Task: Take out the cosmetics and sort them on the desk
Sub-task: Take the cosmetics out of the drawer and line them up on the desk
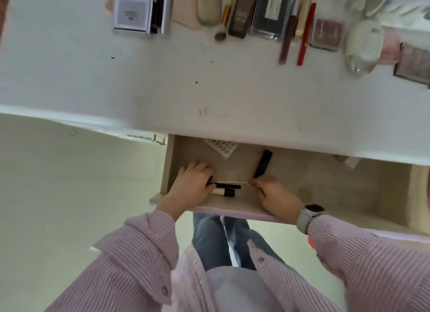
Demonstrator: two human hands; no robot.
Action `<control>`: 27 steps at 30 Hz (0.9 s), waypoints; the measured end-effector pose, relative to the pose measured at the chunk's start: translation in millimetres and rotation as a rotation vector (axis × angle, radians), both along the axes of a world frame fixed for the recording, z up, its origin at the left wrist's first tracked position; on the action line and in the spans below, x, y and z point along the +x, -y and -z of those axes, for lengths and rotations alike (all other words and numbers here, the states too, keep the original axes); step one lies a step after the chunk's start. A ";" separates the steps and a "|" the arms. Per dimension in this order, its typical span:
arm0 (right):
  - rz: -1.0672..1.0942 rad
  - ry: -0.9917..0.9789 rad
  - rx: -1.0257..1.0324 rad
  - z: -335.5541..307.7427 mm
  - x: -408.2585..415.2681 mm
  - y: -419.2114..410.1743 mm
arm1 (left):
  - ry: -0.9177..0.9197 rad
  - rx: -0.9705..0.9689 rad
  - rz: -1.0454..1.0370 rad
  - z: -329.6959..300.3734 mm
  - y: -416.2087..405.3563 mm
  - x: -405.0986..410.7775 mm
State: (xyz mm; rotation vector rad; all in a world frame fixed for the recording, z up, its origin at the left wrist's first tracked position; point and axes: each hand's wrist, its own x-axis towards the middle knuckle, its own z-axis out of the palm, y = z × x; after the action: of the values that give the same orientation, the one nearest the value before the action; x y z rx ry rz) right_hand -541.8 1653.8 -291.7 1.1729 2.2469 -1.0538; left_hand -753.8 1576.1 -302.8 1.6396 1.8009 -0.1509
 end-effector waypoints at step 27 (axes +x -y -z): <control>0.412 -0.151 -0.133 34.1 16.9 -12.1 | 0.016 -0.683 0.030 16.3 -44.1 48.6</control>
State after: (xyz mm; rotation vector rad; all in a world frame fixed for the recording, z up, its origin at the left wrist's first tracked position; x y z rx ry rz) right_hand -524.8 1666.0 -325.8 1.5845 2.0485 -1.4663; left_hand -705.2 1620.2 -319.1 1.1651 1.4777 -0.6823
